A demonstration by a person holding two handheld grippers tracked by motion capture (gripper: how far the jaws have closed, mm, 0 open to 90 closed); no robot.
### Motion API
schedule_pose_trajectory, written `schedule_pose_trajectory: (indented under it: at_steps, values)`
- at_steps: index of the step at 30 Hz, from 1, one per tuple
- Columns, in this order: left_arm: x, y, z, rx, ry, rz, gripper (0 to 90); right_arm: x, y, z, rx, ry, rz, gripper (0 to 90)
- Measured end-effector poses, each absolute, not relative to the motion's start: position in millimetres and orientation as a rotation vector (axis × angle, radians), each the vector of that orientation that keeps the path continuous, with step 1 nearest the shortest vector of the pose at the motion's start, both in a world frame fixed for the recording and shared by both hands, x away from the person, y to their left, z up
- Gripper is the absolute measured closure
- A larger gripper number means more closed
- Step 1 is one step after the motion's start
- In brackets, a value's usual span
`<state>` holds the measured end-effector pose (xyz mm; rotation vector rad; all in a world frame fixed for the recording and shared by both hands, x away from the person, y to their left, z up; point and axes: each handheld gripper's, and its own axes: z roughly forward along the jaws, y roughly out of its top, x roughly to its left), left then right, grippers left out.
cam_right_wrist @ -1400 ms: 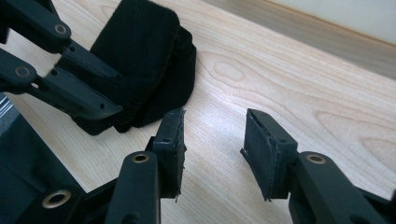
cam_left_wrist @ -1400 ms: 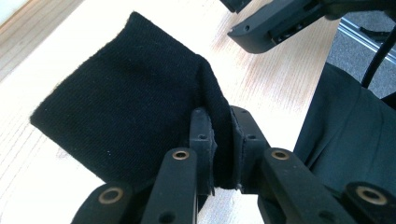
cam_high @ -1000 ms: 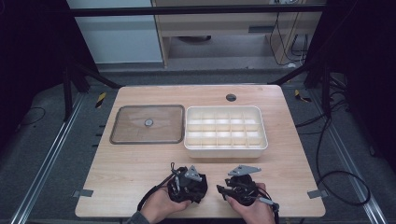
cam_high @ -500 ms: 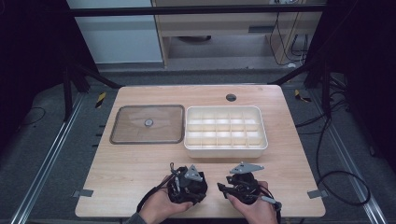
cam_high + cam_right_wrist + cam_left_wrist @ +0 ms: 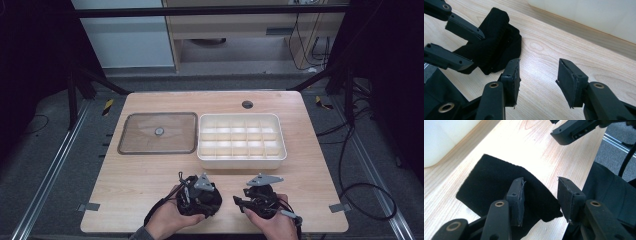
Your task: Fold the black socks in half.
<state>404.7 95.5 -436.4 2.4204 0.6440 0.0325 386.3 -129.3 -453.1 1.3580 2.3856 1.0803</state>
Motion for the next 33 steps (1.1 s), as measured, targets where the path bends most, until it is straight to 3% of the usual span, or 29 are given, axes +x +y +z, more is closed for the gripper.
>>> schedule_pose_trajectory:
  at_steps: [18, 22, 29, 33]
  values:
    - [406, 113, -415, 2.352, 0.686, 0.109, 49.6, 388, -126, -444, 1.352, 2.375, 1.095, 49.4]
    - [407, 124, -407, 2.323, 0.724, 0.176, 42.3, 389, -124, -437, 1.352, 2.371, 1.096, 44.0]
    - [413, 153, -407, 2.264, 0.844, 0.318, 17.4, 393, -106, -431, 1.327, 2.407, 1.074, 34.7]
    - [416, 176, -418, 2.225, 0.916, 0.389, 11.6, 398, -92, -433, 1.309, 2.447, 1.066, 31.2]
